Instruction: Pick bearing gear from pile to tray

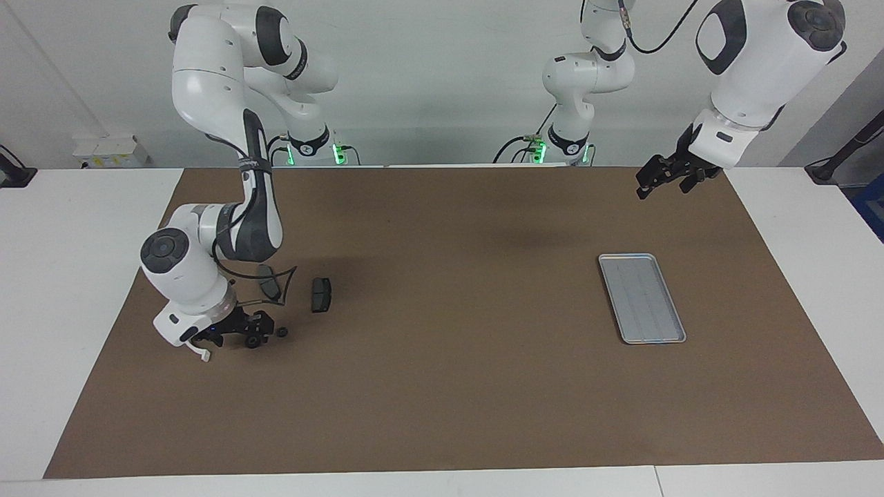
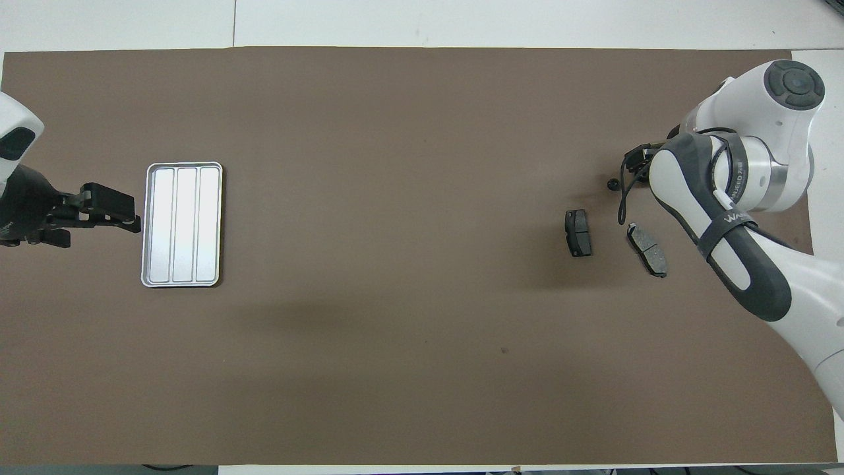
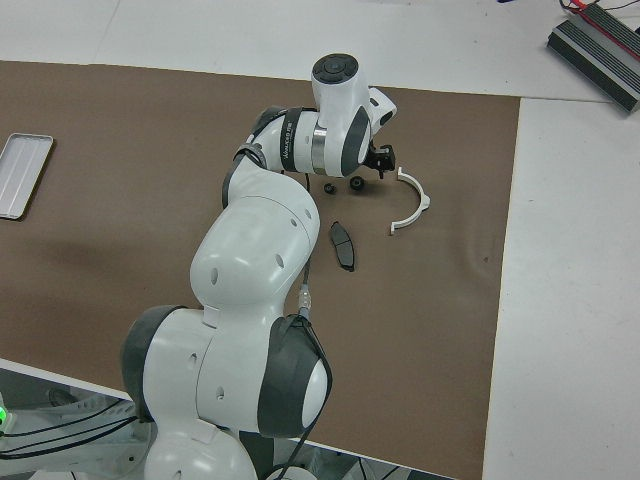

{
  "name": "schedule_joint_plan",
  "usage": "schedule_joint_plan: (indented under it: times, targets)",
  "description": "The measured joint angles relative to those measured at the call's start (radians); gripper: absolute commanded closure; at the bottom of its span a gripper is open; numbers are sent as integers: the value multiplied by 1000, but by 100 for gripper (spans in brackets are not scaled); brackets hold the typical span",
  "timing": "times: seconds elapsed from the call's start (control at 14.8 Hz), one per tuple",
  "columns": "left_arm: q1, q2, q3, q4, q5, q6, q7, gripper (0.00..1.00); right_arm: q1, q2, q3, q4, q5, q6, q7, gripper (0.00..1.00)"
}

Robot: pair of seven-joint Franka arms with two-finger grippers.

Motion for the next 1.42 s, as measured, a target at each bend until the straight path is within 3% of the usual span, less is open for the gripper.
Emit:
schedule_joint_plan:
  times: [1.22, 1.28, 1.42]
  targets:
    - [0, 0, 0, 0, 0, 0, 0, 0, 1, 0, 2, -40, 0, -4, -3, 10]
    - [0, 0, 0, 0, 0, 0, 0, 0, 1, 0, 2, -41, 0, -4, -3, 18]
    - [0, 0, 0, 0, 0, 0, 0, 0, 1, 0, 2, -41, 0, -4, -3, 72]
